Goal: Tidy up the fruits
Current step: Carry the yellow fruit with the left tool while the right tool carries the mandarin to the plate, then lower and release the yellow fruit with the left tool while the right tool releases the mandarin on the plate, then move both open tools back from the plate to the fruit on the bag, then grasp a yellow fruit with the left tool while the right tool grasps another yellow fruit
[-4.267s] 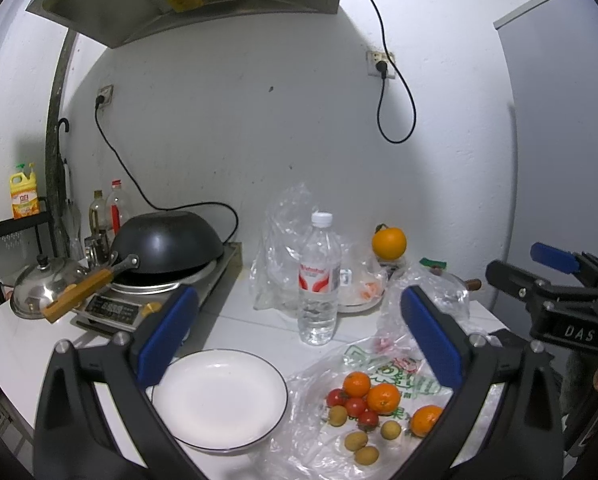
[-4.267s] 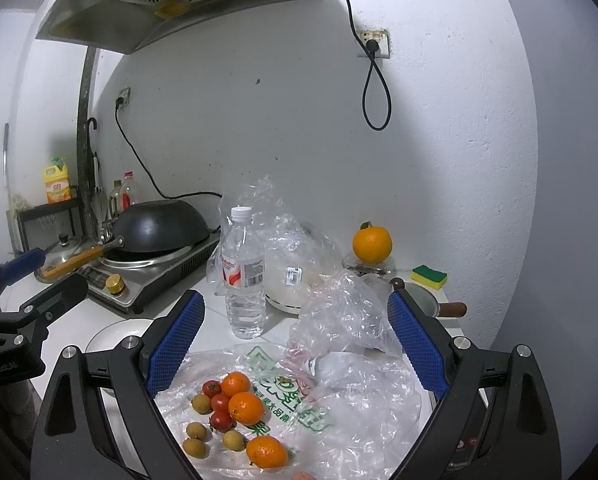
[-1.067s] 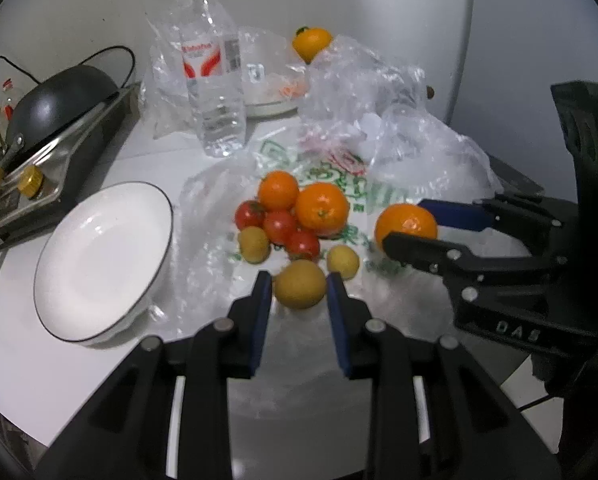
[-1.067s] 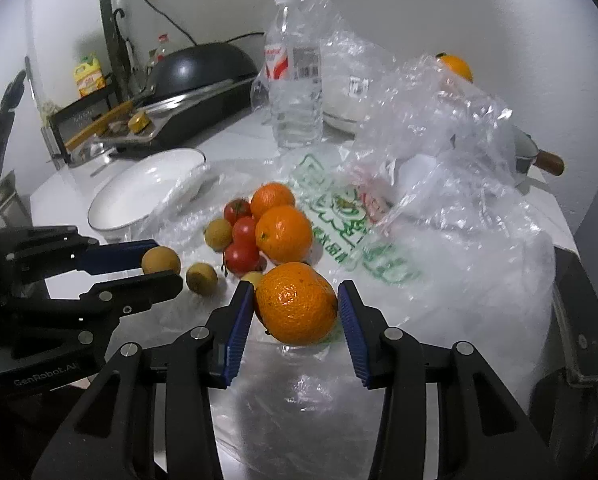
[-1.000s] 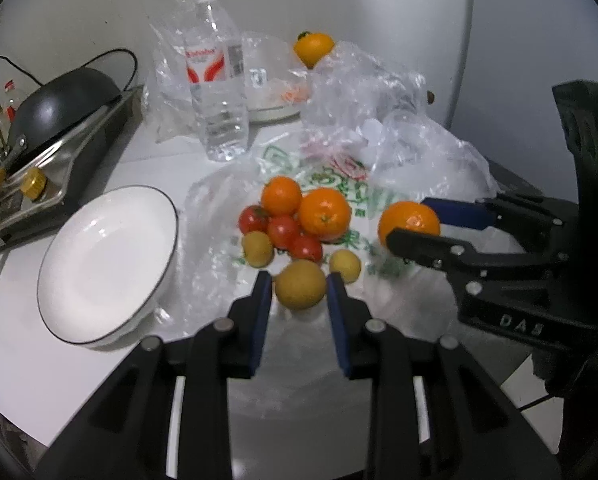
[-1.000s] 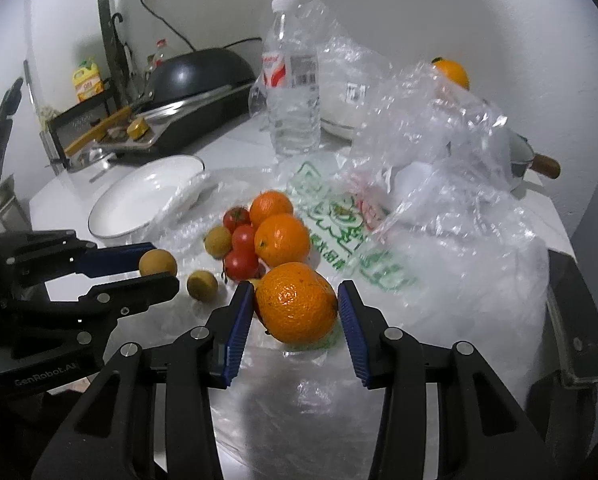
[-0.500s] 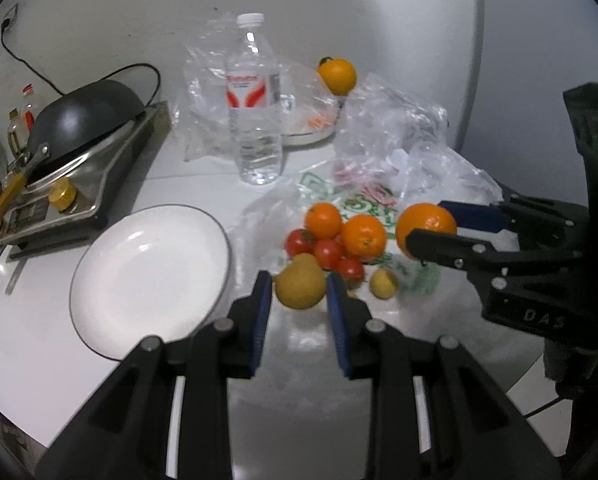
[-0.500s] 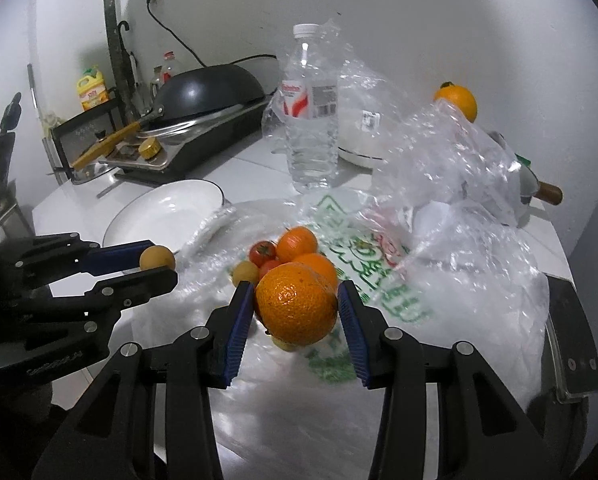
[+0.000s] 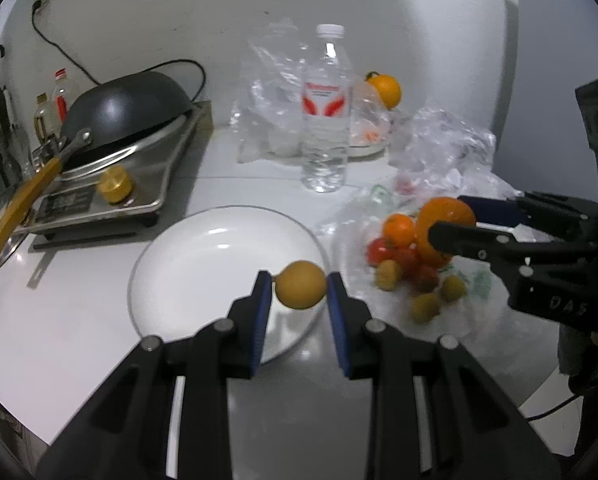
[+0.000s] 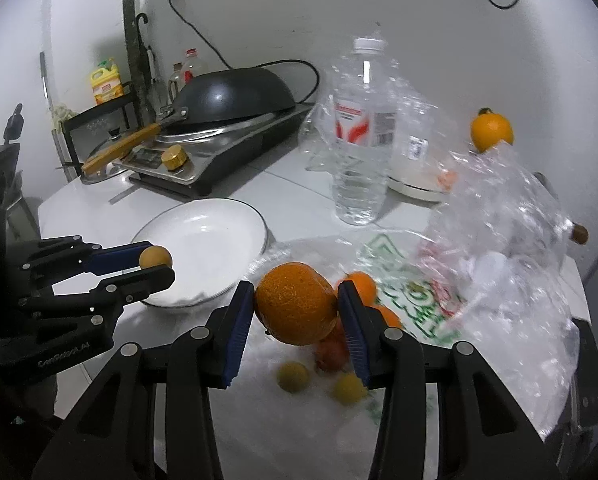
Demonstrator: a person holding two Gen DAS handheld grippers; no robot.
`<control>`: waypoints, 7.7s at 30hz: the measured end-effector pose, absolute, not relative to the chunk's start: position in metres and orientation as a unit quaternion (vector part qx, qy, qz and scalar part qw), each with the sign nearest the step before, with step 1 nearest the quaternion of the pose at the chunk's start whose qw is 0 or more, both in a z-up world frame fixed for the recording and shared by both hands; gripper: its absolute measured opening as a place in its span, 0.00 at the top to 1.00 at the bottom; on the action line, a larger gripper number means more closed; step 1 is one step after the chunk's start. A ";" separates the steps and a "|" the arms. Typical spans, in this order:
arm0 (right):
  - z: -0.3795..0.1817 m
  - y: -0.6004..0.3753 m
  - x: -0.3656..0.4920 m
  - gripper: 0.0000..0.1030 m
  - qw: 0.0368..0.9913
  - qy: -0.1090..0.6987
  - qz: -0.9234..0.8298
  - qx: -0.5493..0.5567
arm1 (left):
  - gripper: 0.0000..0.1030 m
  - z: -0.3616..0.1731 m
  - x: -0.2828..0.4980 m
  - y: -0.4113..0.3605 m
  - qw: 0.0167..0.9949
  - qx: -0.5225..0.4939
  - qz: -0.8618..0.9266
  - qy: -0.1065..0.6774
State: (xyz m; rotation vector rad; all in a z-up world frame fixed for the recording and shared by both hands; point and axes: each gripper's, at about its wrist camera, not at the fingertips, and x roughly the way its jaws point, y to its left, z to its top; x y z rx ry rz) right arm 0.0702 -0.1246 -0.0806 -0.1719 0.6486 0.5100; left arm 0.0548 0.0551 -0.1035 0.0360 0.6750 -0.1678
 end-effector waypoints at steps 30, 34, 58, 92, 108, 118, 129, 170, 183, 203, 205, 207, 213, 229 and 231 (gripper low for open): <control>-0.100 0.009 0.136 0.56 0.877 0.349 0.304 -0.132 | 0.72 -0.144 0.108 0.157 0.937 0.003 -0.020 0.349; -0.106 0.021 0.147 0.56 0.873 0.357 0.308 -0.128 | 0.72 -0.150 0.116 0.159 0.935 0.011 -0.023 0.354; -0.130 0.056 0.175 0.55 0.847 0.406 0.329 -0.098 | 0.71 -0.158 0.117 0.154 0.926 0.025 -0.047 0.375; -0.069 0.002 0.100 0.55 0.891 0.334 0.291 -0.099 | 0.67 -0.107 0.055 0.152 0.948 -0.002 -0.005 0.317; -0.059 -0.058 0.072 0.55 0.907 0.317 0.266 -0.080 | 0.48 -0.084 0.033 0.115 0.959 -0.024 -0.021 0.283; -0.055 -0.093 0.066 0.55 0.915 0.310 0.250 -0.067 | 0.48 -0.077 0.034 0.084 0.959 -0.004 -0.037 0.281; -0.057 -0.127 0.057 0.55 0.920 0.308 0.237 -0.054 | 0.48 -0.073 0.033 0.052 0.959 0.011 -0.051 0.279; -0.131 -0.201 0.074 0.55 0.888 0.388 0.246 -0.022 | 0.48 -0.121 0.064 -0.044 0.923 0.070 -0.098 0.365; -0.148 -0.192 0.087 0.76 0.867 0.411 0.278 -0.042 | 0.48 -0.139 0.076 -0.051 0.908 0.086 -0.093 0.400; -0.125 -0.224 0.079 0.76 0.890 0.375 0.258 -0.021 | 0.73 -0.156 0.085 -0.080 0.881 0.105 -0.144 0.438; -0.125 -0.224 0.078 0.76 0.890 0.375 0.258 -0.021 | 0.73 -0.156 0.085 -0.080 0.881 0.103 -0.146 0.438; -0.124 -0.224 0.077 0.76 0.891 0.373 0.256 -0.022 | 0.73 -0.155 0.084 -0.079 0.881 0.100 -0.149 0.439; -0.117 -0.221 0.072 0.76 0.895 0.366 0.255 -0.026 | 0.73 -0.145 0.077 -0.076 0.887 0.092 -0.158 0.424; -0.095 -0.187 0.066 0.76 0.903 0.351 0.244 -0.050 | 0.73 -0.112 0.059 -0.034 0.913 0.073 -0.148 0.374; -0.093 -0.181 0.065 0.76 0.903 0.350 0.242 -0.052 | 0.73 -0.110 0.058 -0.028 0.915 0.070 -0.146 0.370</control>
